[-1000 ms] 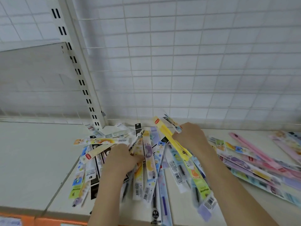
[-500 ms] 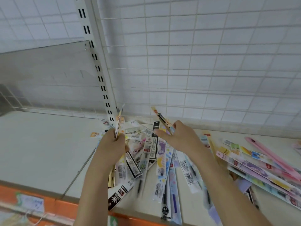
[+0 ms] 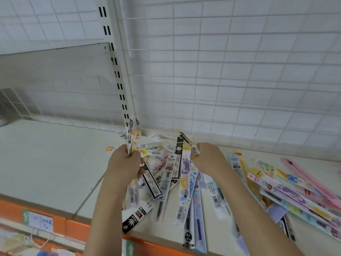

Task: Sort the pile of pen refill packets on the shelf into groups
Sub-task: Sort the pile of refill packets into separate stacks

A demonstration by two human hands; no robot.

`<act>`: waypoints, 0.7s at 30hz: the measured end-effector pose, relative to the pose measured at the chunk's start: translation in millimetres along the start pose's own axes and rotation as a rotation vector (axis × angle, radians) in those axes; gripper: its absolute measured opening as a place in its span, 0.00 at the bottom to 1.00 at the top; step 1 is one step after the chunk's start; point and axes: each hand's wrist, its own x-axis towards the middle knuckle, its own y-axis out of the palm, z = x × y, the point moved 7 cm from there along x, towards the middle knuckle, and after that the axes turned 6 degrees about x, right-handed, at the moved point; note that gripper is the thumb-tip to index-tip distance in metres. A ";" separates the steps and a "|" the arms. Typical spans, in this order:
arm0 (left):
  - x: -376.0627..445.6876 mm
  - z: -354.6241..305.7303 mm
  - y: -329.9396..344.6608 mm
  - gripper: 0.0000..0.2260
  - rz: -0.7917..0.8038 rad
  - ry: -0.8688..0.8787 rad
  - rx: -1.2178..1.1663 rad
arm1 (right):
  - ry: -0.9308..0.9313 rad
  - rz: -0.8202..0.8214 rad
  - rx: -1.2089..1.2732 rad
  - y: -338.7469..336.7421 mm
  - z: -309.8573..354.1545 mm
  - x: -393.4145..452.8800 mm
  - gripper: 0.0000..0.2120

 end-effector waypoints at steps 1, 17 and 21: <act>1.1 0.9 0.4 0.06 -0.005 0.011 0.030 | 0.014 0.018 0.016 1.9 -0.9 -0.4 0.17; -2.3 4.1 29.8 0.21 0.150 0.095 0.483 | 0.119 0.091 0.029 -15.6 -7.5 -19.6 0.16; -2.6 4.9 51.0 0.19 0.193 0.108 0.650 | 0.142 0.098 0.191 -24.6 -16.9 -33.2 0.02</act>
